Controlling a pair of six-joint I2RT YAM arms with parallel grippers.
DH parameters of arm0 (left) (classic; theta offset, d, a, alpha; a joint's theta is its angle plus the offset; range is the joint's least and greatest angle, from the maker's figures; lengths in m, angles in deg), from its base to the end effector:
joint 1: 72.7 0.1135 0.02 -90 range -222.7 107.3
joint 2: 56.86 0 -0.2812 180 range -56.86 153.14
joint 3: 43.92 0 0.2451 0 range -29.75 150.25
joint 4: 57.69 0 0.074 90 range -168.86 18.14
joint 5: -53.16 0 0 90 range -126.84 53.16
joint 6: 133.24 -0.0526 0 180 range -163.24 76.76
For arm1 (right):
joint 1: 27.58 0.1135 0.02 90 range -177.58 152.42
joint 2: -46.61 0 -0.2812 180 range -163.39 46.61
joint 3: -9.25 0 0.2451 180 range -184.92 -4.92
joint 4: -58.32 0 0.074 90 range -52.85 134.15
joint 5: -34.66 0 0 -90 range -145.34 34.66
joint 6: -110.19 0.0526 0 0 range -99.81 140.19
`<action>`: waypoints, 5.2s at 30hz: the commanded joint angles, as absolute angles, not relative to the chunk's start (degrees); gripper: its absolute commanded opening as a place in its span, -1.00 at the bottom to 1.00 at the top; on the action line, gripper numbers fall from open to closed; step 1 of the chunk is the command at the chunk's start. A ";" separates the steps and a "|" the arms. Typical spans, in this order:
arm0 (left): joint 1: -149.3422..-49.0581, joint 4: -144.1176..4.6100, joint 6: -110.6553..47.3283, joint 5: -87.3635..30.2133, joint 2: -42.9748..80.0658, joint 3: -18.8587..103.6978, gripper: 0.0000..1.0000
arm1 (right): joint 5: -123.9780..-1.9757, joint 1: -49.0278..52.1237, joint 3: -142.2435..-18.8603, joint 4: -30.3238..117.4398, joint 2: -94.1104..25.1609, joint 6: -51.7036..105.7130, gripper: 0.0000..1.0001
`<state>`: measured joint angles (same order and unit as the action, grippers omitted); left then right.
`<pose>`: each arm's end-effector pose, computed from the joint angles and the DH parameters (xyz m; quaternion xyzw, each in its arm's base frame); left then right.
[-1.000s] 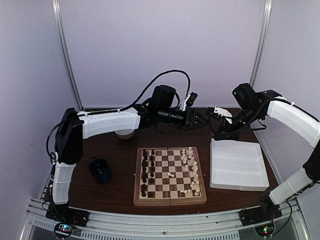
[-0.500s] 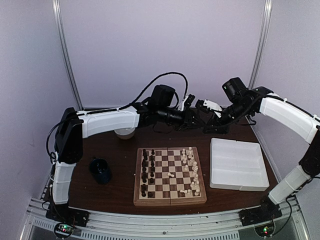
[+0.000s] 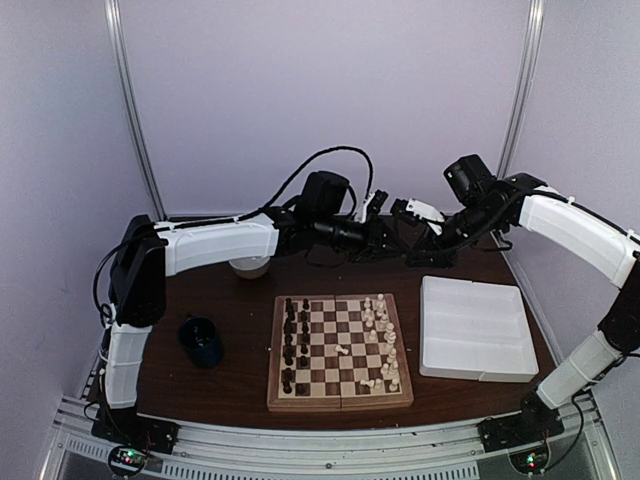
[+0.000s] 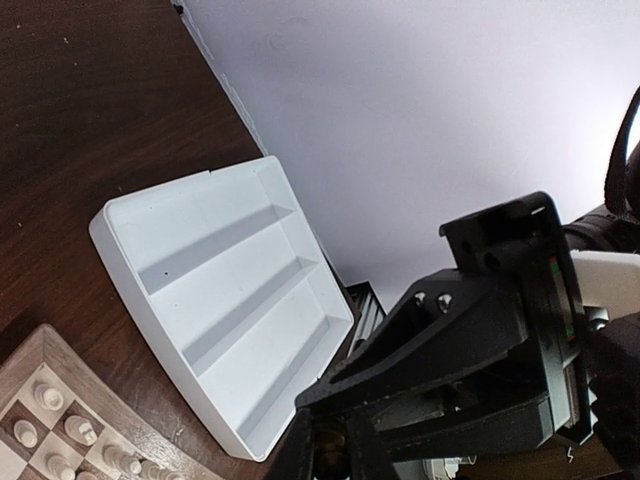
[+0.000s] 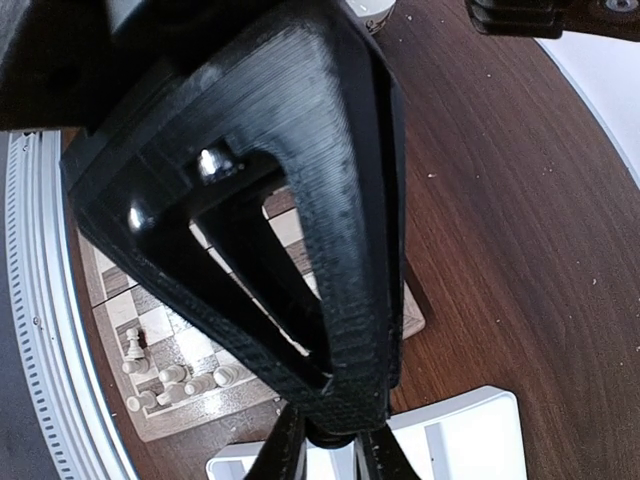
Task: Set up the chess pieces on the board
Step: Pass from the right arm to the left, then place the pawn on b7, then pick up the pawn from the chessboard.
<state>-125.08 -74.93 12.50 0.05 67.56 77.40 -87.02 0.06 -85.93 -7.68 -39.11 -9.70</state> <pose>0.3001 -0.4411 0.2919 0.1578 0.7836 -0.5911 0.1077 0.2585 0.1666 0.3351 -0.5122 0.7698 0.2559 0.2820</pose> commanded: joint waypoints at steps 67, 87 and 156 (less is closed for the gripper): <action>-137.07 -105.41 -53.68 -24.69 42.49 37.84 -0.90 | -84.94 -7.63 -60.37 0.03 -25.05 -14.44 -0.03; -137.13 -107.25 -54.99 -27.38 46.39 39.05 -0.80 | -85.56 -7.62 -60.49 -0.31 -25.99 -14.61 -0.01; -133.03 -118.25 -69.38 -28.66 67.00 66.27 -0.65 | -87.99 -7.58 -60.74 -2.03 -24.02 -15.21 0.05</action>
